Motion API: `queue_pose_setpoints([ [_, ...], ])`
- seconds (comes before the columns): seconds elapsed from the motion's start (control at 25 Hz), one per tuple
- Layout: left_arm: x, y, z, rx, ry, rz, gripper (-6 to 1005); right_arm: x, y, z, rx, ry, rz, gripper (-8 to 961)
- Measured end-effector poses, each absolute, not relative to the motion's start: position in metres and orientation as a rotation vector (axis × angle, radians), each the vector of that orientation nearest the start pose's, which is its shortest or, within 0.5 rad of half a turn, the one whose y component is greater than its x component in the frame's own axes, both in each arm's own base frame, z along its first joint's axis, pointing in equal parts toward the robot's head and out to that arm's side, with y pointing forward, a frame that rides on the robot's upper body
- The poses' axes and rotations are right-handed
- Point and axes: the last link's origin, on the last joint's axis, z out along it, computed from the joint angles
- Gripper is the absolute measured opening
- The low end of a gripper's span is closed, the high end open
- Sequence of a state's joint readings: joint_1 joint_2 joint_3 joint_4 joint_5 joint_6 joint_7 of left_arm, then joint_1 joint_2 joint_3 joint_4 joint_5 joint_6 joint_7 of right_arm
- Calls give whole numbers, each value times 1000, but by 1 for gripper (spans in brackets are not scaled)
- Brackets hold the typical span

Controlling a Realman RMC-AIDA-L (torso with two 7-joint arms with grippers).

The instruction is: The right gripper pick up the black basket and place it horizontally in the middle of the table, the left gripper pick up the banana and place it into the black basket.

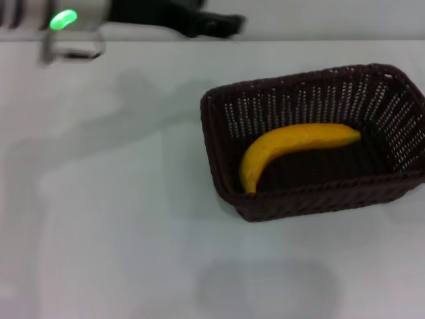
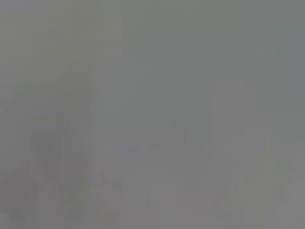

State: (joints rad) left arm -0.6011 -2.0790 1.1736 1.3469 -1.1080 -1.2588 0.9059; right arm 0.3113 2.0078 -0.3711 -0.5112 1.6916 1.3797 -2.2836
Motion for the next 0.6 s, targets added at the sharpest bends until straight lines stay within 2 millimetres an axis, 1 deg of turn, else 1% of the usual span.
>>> queue_pose_setpoints([
  [0.04, -122, 389, 47, -2564, -606, -542, 858, 367, 303, 111, -1767, 434, 756, 381],
  [0.12, -155, 372, 60, -2472, -593, -644, 874, 370, 300, 107, -1742, 423, 749, 382],
  [0.16, -166, 365, 64, -2439, -581, -679, 874, 372, 299, 104, -1735, 428, 747, 383],
  [0.2, -187, 353, 69, -2390, -579, -710, 874, 373, 298, 103, -1727, 437, 747, 383],
  [0.24, -197, 346, 71, -2361, -576, -739, 874, 375, 297, 101, -1713, 453, 751, 384],
  [0.28, -214, 335, 74, -2316, -575, -765, 874, 377, 296, 100, -1698, 467, 756, 403],
  [0.44, -267, 299, 74, -2156, -579, -861, 874, 384, 289, 98, -1661, 487, 744, 481],
  [0.48, -282, 289, 73, -2096, -591, -887, 874, 386, 287, 99, -1658, 476, 729, 501],
  [0.6, -316, 266, 71, -1946, -611, -962, 874, 389, 283, 97, -1657, 420, 670, 559],
])
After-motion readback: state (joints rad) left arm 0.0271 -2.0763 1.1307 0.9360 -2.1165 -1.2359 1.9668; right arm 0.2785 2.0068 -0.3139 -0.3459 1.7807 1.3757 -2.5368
